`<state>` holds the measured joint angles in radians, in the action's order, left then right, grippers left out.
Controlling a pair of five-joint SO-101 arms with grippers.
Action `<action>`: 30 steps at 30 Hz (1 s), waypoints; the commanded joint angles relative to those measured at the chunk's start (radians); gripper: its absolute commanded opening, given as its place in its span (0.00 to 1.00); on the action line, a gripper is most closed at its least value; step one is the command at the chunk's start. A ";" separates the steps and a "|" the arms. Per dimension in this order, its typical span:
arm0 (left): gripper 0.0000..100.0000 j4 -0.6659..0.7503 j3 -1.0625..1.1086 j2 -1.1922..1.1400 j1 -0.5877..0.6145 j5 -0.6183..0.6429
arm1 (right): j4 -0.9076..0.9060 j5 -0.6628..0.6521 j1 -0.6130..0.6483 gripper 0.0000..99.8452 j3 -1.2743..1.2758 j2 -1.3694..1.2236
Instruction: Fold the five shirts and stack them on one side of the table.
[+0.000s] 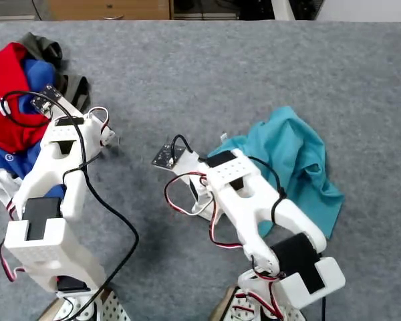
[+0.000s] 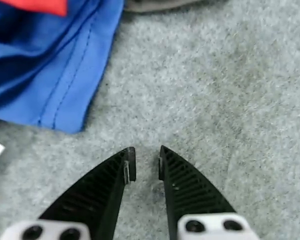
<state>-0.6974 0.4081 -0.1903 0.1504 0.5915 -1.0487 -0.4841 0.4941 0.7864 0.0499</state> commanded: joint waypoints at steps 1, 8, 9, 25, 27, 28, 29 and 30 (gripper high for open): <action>0.09 0.011 -0.049 0.005 0.002 0.008 | 0.028 0.003 -0.027 0.12 -0.025 -0.010; 0.09 0.011 -0.046 0.005 0.000 0.008 | 0.048 0.002 -0.028 0.06 -0.025 -0.010; 0.09 0.011 -0.046 0.005 0.000 0.008 | 0.049 0.002 -0.028 0.05 -0.025 -0.008; 0.09 0.014 -0.049 0.005 -0.002 0.008 | -0.155 0.020 -0.099 0.00 -0.122 0.283; 0.09 0.014 -0.048 0.005 -0.002 0.008 | -0.249 0.061 -0.101 0.00 -0.194 0.406; 0.09 0.014 -0.048 0.005 -0.002 0.008 | -0.296 0.068 -0.101 0.00 -0.236 0.464; 0.09 0.014 -0.048 0.005 -0.002 0.008 | -0.333 0.071 -0.104 0.00 -0.271 0.518; 0.09 0.014 -0.048 0.005 -0.002 0.008 | -0.362 0.066 -0.108 0.00 -0.300 0.568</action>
<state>-0.6974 0.4081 -0.1903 0.1504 0.5915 -1.3111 -0.4319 0.4112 0.6038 0.4411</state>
